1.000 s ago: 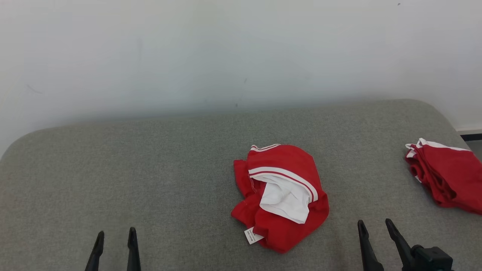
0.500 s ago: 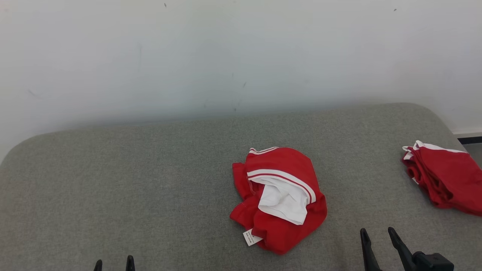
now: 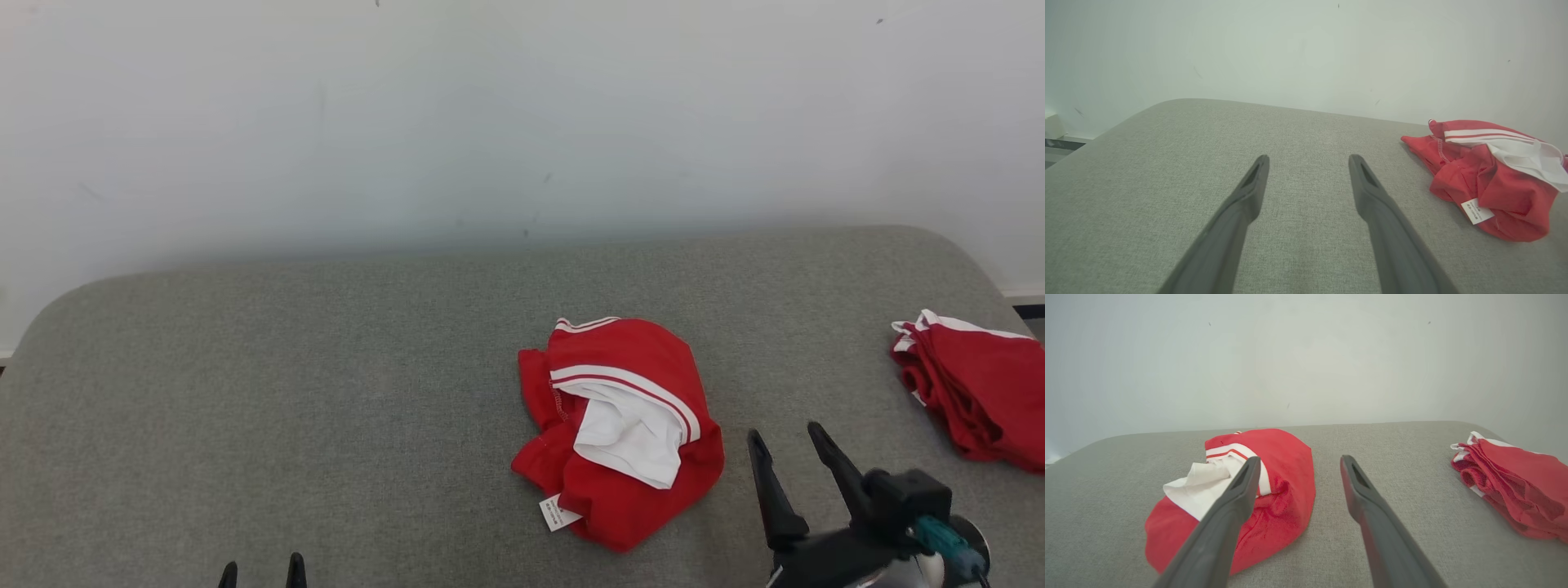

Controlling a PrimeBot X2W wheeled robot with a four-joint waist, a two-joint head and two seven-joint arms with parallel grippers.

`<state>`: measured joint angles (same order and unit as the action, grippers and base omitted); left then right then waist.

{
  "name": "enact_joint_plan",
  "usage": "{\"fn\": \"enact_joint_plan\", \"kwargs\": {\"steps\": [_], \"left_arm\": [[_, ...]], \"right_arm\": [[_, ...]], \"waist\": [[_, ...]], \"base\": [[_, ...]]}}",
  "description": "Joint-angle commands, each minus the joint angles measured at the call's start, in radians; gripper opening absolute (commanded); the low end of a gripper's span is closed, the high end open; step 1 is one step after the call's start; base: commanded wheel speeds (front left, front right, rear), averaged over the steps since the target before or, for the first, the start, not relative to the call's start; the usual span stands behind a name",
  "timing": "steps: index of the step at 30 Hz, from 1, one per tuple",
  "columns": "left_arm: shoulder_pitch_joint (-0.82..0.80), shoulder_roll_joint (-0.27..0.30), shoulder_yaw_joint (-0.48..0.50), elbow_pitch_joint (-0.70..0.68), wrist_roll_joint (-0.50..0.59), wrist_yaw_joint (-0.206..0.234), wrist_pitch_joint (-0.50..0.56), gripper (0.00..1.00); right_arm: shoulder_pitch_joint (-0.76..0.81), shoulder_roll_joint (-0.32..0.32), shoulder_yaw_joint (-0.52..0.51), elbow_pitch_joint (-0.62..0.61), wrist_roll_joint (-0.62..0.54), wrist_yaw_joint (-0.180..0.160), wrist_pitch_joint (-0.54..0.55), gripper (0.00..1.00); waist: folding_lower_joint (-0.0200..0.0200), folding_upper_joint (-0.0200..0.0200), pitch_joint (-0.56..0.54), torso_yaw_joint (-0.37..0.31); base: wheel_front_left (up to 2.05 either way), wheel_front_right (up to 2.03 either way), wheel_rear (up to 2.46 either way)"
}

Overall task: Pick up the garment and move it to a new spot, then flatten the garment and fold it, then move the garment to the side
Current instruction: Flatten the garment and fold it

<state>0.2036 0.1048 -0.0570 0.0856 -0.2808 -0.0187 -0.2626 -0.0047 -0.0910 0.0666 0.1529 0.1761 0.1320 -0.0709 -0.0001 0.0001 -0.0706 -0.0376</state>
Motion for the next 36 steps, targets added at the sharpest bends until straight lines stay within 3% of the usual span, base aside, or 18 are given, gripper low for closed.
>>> {"fn": "enact_joint_plan", "kwargs": {"steps": [1,9,17,23,33,34,35,36], "left_arm": [[-0.009,-0.004,0.003,0.003,0.01,-0.006,-0.003,1.0],[-0.026,-0.027,0.0,0.012,0.024,-0.033,-0.003,1.0],[-0.043,-0.041,-0.031,0.036,0.032,-0.06,-0.003,1.0],[-0.066,-0.049,-0.062,0.048,0.036,-0.078,-0.003,1.0],[-0.091,-0.054,-0.097,0.053,0.034,-0.088,-0.003,1.0],[-0.094,-0.054,-0.098,0.053,0.032,-0.088,-0.003,1.0],[-0.095,-0.054,-0.099,0.054,0.032,-0.089,-0.003,1.0],[-0.096,-0.054,-0.1,0.055,0.031,-0.089,-0.003,1.0]], "right_arm": [[-0.037,-0.013,0.015,-0.002,0.007,-0.002,0.024,1.0],[-0.334,-0.05,0.149,0.114,0.014,-0.002,0.376,1.0],[-0.529,-0.004,0.144,0.35,-0.055,-0.003,0.616,1.0],[-0.669,-0.001,0.136,0.527,-0.154,-0.003,0.709,1.0],[-0.77,-0.041,0.139,0.702,-0.213,-0.003,0.744,1.0],[-0.773,-0.044,0.14,0.714,-0.218,-0.003,0.744,0.94],[-0.774,-0.047,0.143,0.727,-0.221,-0.003,0.746,0.67],[-0.772,-0.05,0.144,0.739,-0.219,-0.003,0.747,0.32]], "waist": [[0.0001,-0.0001,0.005,0.012],[0.0001,-0.0001,0.027,0.078],[0.0001,-0.0001,0.042,0.173],[0.0001,-0.0001,0.074,0.27],[0.0001,-0.0001,0.12,0.349],[0.0001,-0.0001,0.121,0.351],[0.0001,-0.0001,0.122,0.352],[0.0001,-0.0001,0.121,0.353]], "base": [[0.0,0.0,0.0],[0.0,0.0,0.0],[0.0,0.0,0.0],[0.0,0.0,0.0],[0.0,0.0,0.0],[0.0,0.0,0.0],[0.0,0.0,0.0],[0.0,0.0,0.0]]}}
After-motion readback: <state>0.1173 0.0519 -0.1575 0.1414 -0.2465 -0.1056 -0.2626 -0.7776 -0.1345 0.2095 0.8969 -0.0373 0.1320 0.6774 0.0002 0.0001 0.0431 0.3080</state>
